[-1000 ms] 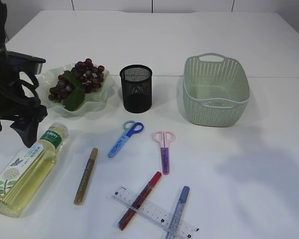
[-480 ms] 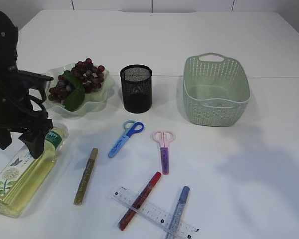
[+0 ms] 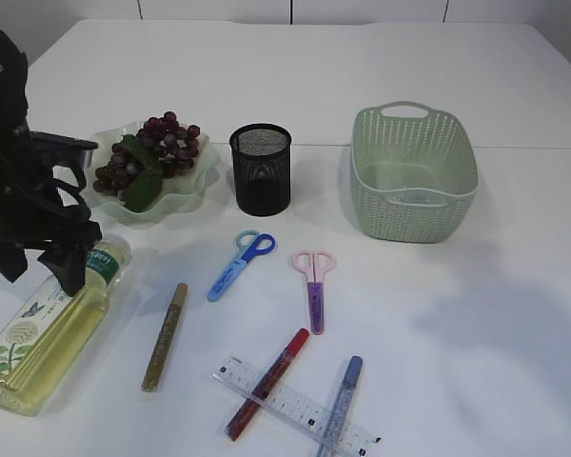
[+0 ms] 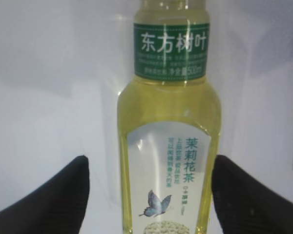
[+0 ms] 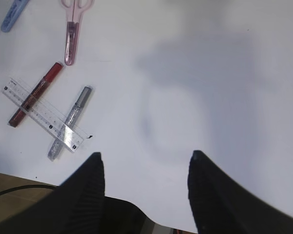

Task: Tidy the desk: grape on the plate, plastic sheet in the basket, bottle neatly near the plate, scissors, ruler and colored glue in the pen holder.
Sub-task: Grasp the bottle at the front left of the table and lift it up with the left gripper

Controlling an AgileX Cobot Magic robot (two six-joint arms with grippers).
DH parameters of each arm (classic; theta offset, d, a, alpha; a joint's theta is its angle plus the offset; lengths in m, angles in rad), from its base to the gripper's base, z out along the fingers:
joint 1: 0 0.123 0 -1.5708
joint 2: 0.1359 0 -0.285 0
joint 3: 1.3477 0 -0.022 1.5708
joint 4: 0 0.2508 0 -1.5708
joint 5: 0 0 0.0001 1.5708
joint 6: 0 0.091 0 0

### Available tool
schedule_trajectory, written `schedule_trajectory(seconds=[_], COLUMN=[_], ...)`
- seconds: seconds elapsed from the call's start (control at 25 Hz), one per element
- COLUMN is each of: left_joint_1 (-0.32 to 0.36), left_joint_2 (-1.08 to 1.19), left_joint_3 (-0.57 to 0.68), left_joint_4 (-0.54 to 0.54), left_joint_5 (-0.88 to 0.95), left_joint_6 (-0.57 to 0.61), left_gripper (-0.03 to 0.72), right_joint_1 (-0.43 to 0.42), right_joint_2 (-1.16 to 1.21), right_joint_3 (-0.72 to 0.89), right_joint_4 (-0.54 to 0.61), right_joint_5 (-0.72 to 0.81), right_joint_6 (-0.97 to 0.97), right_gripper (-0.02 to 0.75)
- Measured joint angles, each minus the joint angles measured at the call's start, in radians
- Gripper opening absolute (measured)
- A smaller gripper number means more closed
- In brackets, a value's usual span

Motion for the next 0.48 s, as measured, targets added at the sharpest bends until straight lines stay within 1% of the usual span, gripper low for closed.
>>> schedule_trajectory(seconds=[0.32,0.48], left_joint_1=[0.0,0.0], left_joint_2=[0.0,0.0], left_joint_3=[0.0,0.0], left_joint_4=[-0.004,-0.01], left_joint_5=[-0.037,-0.066], left_joint_6=[0.0,0.0], left_gripper=[0.568,0.635], right_joint_1=[0.0,0.0], right_joint_2=[0.0,0.0], right_joint_3=[0.0,0.0], right_joint_4=[0.0,0.0], right_joint_5=[0.0,0.0], right_joint_6=[0.0,0.0], right_gripper=[0.437,0.438])
